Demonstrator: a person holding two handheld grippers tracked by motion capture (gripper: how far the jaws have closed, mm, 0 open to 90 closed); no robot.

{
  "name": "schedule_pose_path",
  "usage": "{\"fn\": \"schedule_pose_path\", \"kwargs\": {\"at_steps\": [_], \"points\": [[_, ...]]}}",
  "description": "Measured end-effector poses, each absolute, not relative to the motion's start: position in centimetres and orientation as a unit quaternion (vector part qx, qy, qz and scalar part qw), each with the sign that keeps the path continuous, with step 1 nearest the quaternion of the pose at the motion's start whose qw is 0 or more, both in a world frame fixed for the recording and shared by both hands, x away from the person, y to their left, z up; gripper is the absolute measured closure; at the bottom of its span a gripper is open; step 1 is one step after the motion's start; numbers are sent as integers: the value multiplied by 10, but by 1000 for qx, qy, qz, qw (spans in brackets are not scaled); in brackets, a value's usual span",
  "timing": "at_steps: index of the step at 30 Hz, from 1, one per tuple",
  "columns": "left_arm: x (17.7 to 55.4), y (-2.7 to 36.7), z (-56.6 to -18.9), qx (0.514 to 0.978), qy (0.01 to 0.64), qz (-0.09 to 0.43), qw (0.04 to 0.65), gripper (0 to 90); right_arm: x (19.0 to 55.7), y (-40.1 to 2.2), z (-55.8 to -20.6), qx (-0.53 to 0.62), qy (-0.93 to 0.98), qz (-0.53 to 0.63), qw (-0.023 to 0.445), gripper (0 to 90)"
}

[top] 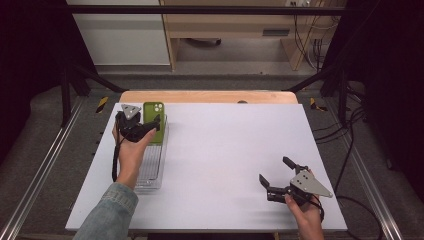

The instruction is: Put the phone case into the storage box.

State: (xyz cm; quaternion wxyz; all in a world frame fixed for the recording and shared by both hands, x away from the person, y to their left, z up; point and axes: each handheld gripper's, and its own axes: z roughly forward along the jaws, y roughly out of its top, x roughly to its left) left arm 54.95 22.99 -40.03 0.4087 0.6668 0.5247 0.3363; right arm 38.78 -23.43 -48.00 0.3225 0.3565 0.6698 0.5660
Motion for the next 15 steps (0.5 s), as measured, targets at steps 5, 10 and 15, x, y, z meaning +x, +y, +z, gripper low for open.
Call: {"fn": "schedule_pose_path", "kwargs": {"at_steps": [5, 10, 15], "points": [[549, 230, -398, 666, 517, 329, 424, 115, 388, -234, -480, 356, 670, 565, 323, 26], [545, 230, -396, 667, 510, 327, 434, 93, 388, -235, -480, 357, 670, 566, 323, 26], [544, 227, -396, 672, 504, 325, 434, 79, 388, -235, -480, 356, 670, 566, 323, 26]]}}
